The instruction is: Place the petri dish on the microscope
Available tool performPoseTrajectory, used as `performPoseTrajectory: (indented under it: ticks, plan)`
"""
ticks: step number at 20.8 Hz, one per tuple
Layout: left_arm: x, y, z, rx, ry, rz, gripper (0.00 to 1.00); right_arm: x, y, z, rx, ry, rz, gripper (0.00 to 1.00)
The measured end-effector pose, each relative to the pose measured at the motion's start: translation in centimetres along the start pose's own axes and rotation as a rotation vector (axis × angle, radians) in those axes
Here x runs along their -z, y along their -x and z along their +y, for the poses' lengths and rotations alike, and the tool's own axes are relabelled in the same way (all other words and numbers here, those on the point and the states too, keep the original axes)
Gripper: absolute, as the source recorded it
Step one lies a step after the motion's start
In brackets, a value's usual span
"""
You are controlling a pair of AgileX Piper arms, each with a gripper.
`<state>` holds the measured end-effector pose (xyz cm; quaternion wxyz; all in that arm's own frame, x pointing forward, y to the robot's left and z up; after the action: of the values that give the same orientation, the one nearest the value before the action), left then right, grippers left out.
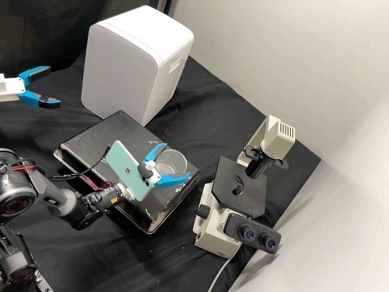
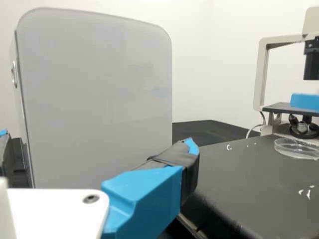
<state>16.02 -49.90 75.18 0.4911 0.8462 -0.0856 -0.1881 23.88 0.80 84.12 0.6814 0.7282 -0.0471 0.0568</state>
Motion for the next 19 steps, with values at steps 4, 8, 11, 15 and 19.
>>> performPoseTrajectory:
  ticks: [4, 8, 11, 15, 19]
  plan:
    - [0.0, 0.0, 0.04, -0.002, 0.0, 0.0, 1.0, -0.4, -0.2, -1.1, 0.047, -0.005, -0.014, 0.0]
    - [0.0, 0.0, 0.04, -0.002, 0.0, 0.0, 1.0, -1.0, -0.4, -2.2, 0.091, -0.003, -0.041, 0.0]
    - [0.0, 0.0, 0.04, -0.002, 0.0, 0.0, 1.0, -1.5, -0.5, -2.6, 0.105, -0.006, -0.061, 0.0]
    - [0.0, -0.1, 0.0, 0.0, 0.0, 0.0, 1.0, -1.8, -0.7, -3.3, 0.125, 0.002, -0.081, 0.0]
    - [0.0, -0.1, -0.15, 0.008, -0.001, 0.002, 1.0, -1.9, -0.9, -3.9, 0.147, 0.018, -0.082, 0.0]
